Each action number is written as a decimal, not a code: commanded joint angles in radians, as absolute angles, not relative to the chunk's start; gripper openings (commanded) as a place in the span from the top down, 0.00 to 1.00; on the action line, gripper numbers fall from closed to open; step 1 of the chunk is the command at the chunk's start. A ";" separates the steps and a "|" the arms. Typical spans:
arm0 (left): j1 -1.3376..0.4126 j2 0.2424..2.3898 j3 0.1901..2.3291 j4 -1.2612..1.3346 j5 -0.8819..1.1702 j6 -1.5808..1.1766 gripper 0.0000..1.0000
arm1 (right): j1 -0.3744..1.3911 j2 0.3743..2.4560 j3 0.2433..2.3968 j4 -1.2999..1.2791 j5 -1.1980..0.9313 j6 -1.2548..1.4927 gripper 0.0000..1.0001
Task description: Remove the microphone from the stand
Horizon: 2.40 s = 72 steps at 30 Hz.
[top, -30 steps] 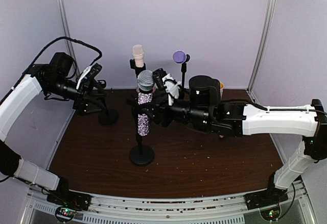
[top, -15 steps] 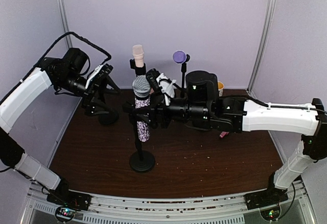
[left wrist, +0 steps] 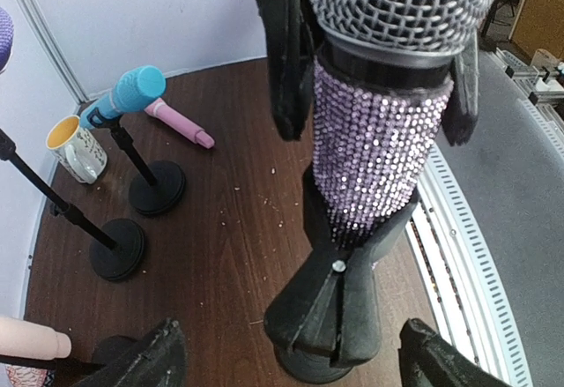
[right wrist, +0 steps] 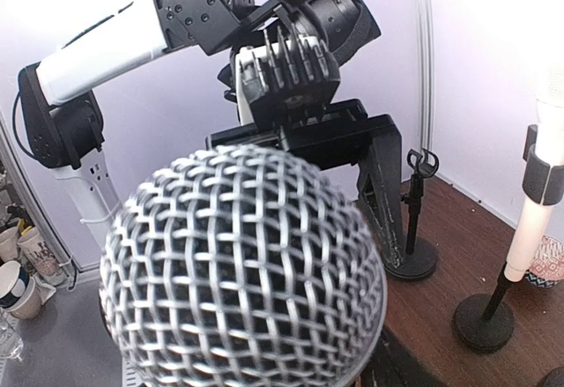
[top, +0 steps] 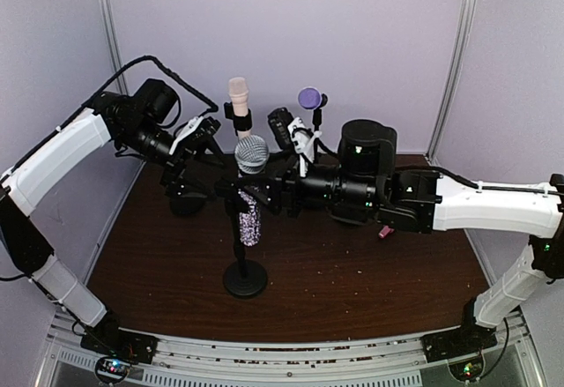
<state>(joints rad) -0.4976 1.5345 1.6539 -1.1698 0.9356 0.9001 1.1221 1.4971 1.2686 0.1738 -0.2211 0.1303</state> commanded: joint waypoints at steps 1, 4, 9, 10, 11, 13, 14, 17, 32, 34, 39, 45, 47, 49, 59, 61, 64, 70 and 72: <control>-0.517 1.556 1.693 -1.167 0.934 0.931 0.16 | 1.126 1.505 1.299 0.170 -0.227 0.144 0.49; -0.518 1.560 1.691 -1.189 0.942 0.958 0.19 | 1.126 1.514 1.312 0.155 -0.229 0.143 0.50; -0.523 1.562 1.690 -1.207 0.945 0.981 0.22 | 1.126 1.515 1.311 0.152 -0.221 0.138 0.53; -0.525 1.562 1.693 -1.207 0.946 0.983 0.23 | 1.126 1.515 1.313 0.151 -0.221 0.137 0.54; -0.529 1.562 1.697 -1.207 0.947 0.983 0.24 | 1.126 1.513 1.313 0.149 -0.222 0.137 0.55; -0.533 1.562 1.705 -1.209 0.952 0.983 0.26 | 1.126 1.513 1.316 0.147 -0.222 0.137 0.56; -0.534 1.562 1.706 -1.209 0.952 0.983 0.28 | 1.127 1.511 1.316 0.145 -0.222 0.135 0.57; -0.541 1.564 1.707 -1.218 0.952 0.994 0.40 | 1.127 1.510 1.320 0.137 -0.225 0.131 0.57; -0.550 1.572 1.699 -1.230 0.872 1.011 0.98 | 1.139 1.446 1.379 0.083 -0.206 0.076 0.58; -0.550 1.572 1.703 -1.230 0.858 1.010 0.98 | 1.138 1.402 1.405 0.053 -0.156 0.054 0.61; -0.551 1.569 1.708 -1.230 0.821 0.997 0.83 | 1.113 1.238 1.345 0.060 0.021 0.084 0.68; -0.550 1.559 1.713 -1.226 0.757 0.970 0.32 | 0.962 1.086 1.152 -0.014 0.107 0.339 0.73; -0.550 1.545 1.701 -1.219 0.750 0.965 0.09 | 0.894 1.069 1.110 -0.102 0.127 0.464 0.73; -0.551 1.527 1.687 -1.200 0.746 0.950 0.02 | 0.812 1.062 1.072 -0.194 0.129 0.560 0.73; -0.550 1.457 1.684 -1.193 0.658 0.841 0.02 | 0.396 0.977 0.737 -0.381 0.087 0.793 0.75; -0.548 1.446 1.679 -1.194 0.637 0.828 0.02 | 0.300 0.967 0.671 -0.364 0.052 0.824 0.75; -0.538 1.431 1.667 -1.195 0.631 0.809 0.02 | 0.203 0.984 0.611 -0.312 0.007 0.849 0.73; -0.532 1.418 1.651 -1.195 0.632 0.769 0.02 | 0.099 1.185 0.648 -0.246 -0.029 0.861 0.67; -0.527 1.414 1.650 -1.194 0.630 0.749 0.02 | 0.076 1.267 0.679 -0.238 -0.041 0.861 0.61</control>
